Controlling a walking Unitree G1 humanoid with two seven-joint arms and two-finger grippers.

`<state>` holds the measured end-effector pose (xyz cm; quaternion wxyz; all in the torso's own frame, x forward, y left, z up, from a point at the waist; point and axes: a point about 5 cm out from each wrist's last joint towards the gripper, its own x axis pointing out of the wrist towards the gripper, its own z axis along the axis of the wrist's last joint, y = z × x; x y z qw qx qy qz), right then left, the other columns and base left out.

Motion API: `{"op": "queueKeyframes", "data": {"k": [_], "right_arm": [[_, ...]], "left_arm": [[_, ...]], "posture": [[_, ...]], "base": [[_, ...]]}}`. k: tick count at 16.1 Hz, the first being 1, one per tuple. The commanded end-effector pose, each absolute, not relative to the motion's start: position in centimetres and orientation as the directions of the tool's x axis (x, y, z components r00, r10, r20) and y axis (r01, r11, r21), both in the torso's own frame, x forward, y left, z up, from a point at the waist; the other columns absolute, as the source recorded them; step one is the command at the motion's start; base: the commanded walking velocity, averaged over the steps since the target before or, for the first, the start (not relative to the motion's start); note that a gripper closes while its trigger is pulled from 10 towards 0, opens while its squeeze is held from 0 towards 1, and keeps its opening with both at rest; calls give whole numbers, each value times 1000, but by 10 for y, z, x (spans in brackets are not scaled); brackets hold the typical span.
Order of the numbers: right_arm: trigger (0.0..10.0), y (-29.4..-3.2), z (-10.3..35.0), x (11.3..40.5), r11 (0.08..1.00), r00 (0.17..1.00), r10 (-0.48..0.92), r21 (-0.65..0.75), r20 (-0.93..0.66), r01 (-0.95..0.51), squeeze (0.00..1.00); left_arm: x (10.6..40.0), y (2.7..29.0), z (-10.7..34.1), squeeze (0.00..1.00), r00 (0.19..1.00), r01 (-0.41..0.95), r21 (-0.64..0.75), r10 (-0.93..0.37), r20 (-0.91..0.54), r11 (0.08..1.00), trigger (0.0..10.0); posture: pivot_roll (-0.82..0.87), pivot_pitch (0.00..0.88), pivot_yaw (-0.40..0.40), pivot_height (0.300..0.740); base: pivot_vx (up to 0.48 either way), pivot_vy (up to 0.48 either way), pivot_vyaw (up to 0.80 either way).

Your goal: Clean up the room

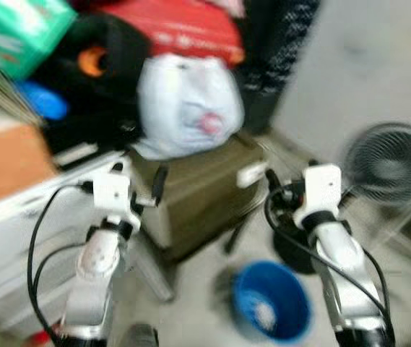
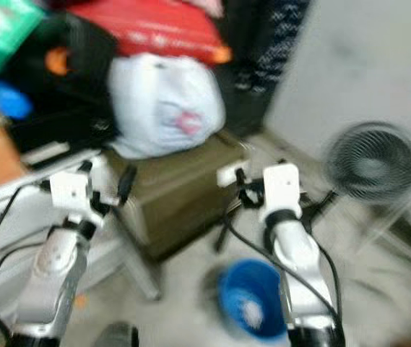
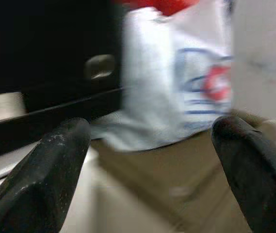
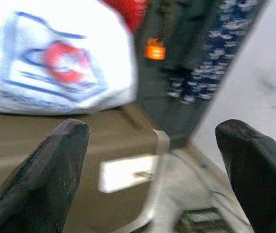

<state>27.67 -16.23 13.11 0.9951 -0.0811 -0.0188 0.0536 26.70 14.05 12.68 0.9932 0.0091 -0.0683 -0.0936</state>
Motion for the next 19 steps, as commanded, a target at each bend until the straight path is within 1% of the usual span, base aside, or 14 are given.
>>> {"op": "queueKeyframes", "data": {"k": [1, 4, 6, 7, 9, 10, 12, 13, 14, 16, 17, 19], "right_arm": [[10000, -166, 130, 275, 982, 995, 100, -162, 23, -95, 0], [10000, -165, 128, 272, 983, 995, 99, -158, 18, -94, 0], [10000, -166, 127, 272, 984, 995, 97, -153, 23, -92, 0], [10000, -167, 127, 271, 987, 995, 96, -134, 27, -91, 0], [10000, -179, 125, 263, 988, 999, 46, -148, 7, -45, 0], [10000, -188, 118, 253, 991, 1000, 1, -136, -26, -4, 0], [10000, -200, 110, 244, 976, 993, -105, -198, -60, 91, 0], [10000, -201, 109, 242, 982, 993, -100, -169, -56, 89, 0], [10000, -202, 107, 240, 991, 992, -100, -95, -81, 92, 0], [10000, -211, 109, 235, 983, 983, -160, -101, -93, 151, 0], [10000, -208, 109, 232, 993, 988, -111, -56, -105, 106, 0], [10000, -198, 108, 230, 993, 992, -86, -94, -94, 77, 0]], "left_arm": [[265, 137, 131, 0, 968, 199, 49, -204, 148, 979, 10000], [259, 138, 128, 0, 970, 197, 71, -205, 131, 978, 10000], [255, 141, 129, 0, 975, 171, 98, -183, 125, 980, 10000], [251, 144, 129, 0, 976, 170, 110, -183, 121, 979, 10000], [238, 153, 128, 0, 979, 158, 132, -173, 107, 979, 10000], [229, 162, 124, 0, 986, 129, 141, -142, 86, 982, 10000], [223, 168, 122, 0, 990, 109, 158, -122, 72, 981, 10000], [223, 169, 124, 0, 990, 103, 162, -116, 75, 981, 10000], [223, 170, 126, 0, 992, 91, 172, -105, 74, 981, 10000], [220, 172, 128, 0, 993, 86, 186, -100, 65, 979, 10000], [218, 173, 128, 0, 993, 88, 189, -101, 61, 978, 10000], [216, 173, 126, 0, 994, 89, 196, -99, 42, 977, 10000]], "posture": [[-53, 0, -125, 740], [-50, 5, -120, 740], [-46, 6, -116, 740], [-43, 12, -115, 740], [-36, 19, -114, 740], [-30, 26, -114, 740], [-24, 35, -116, 740], [-25, 43, -114, 740], [-25, 61, -105, 740], [-24, 67, -100, 740], [-28, 73, -98, 740], [-32, 81, -95, 740]], "base": [[0, 0, 800], [0, 0, 800], [0, 0, 800], [0, 0, 406], [0, 0, 0], [0, 0, 0], [0, 0, 0], [0, 0, 0], [0, 0, 0], [0, 0, 0], [0, 0, 0], [0, 0, 0]]}}
